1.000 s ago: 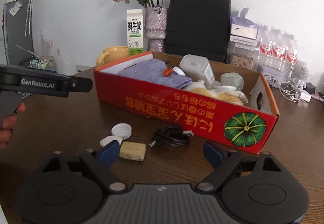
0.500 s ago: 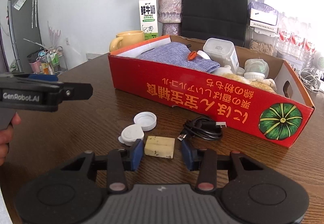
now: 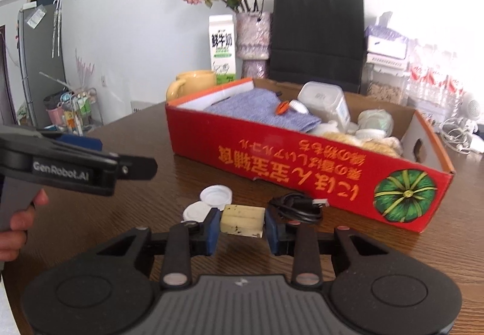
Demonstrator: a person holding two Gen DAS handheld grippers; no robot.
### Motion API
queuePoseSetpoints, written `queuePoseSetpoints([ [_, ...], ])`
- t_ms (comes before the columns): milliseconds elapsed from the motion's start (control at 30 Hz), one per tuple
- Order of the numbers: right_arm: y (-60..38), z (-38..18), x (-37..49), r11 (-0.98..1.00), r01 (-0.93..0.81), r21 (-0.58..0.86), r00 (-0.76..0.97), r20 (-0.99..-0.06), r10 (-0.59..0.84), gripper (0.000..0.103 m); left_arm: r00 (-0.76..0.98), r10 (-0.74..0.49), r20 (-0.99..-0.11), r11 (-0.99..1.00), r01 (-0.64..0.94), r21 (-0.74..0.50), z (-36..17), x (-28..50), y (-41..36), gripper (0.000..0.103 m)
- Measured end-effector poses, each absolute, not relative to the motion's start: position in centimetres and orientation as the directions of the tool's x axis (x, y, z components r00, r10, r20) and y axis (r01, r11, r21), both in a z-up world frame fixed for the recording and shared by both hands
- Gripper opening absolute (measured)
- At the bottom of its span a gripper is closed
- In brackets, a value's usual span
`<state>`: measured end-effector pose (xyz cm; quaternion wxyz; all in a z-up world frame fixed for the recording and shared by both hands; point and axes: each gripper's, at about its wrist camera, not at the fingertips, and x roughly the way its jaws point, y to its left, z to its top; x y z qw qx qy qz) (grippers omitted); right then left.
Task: Organize objects
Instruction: 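Grasp the beige block with the right gripper, then grasp a small white cap with the left gripper while the right holds the block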
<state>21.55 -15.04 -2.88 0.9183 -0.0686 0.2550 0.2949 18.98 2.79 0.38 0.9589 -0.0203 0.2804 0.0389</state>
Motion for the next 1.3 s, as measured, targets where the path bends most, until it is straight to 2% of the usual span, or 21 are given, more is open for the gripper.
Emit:
queuePoseSetpoints([
  [167, -16.9, -2.5, 21.3, 0.843, -0.537, 0.028, 0.740, -0.464, 0.487, 0.031, 0.825, 0.034, -0.564, 0.999, -0.052, -0.016, -0.2, 19.4, 1.2, 0.103],
  [500, -20.4, -2.3, 21.6, 0.889, -0.456, 0.045, 0.792, -0.436, 0.428, 0.031, 0.803, -0.022, -0.595, 0.999, 0.033, 0.008, -1.6, 20.2, -2.4, 0.103],
  [933, -21.6, -2.3, 21.7, 0.898, -0.437, 0.049, 0.805, -0.424, 0.415, 0.031, 0.785, 0.003, -0.619, 1.000, 0.006, 0.013, -2.5, 21.2, -3.3, 0.103],
  [1000, -21.6, -2.3, 21.8, 0.898, -0.437, 0.049, 0.805, -0.424, 0.415, 0.031, 0.781, -0.001, -0.625, 1.000, 0.009, 0.009, -2.6, 21.2, -3.3, 0.095],
  [1067, -21.6, -2.3, 21.7, 0.897, -0.439, 0.048, 0.804, -0.424, 0.416, 0.031, 0.780, -0.003, -0.626, 1.000, 0.017, 0.017, -2.6, 21.2, -3.5, 0.069],
  [1100, -21.6, -2.3, 21.7, 0.897, -0.439, 0.047, 0.804, -0.424, 0.416, 0.031, 0.784, -0.003, -0.621, 1.000, 0.018, 0.019, -2.6, 21.1, -3.6, 0.062],
  [1167, -21.5, -2.3, 21.6, 0.897, -0.439, 0.047, 0.804, -0.425, 0.416, 0.031, 0.785, -0.024, -0.618, 1.000, 0.031, 0.000, -2.4, 21.0, -3.5, 0.032],
  [1200, -21.5, -2.3, 21.6, 0.897, -0.439, 0.047, 0.804, -0.424, 0.416, 0.031, 0.785, -0.033, -0.618, 0.999, 0.037, -0.007, -2.3, 21.0, -3.5, 0.028],
  [1300, -21.5, -2.3, 21.6, 0.898, -0.438, 0.047, 0.805, -0.424, 0.415, 0.031, 0.786, -0.043, -0.617, 0.999, 0.043, -0.015, -2.3, 20.8, -3.5, 0.028],
])
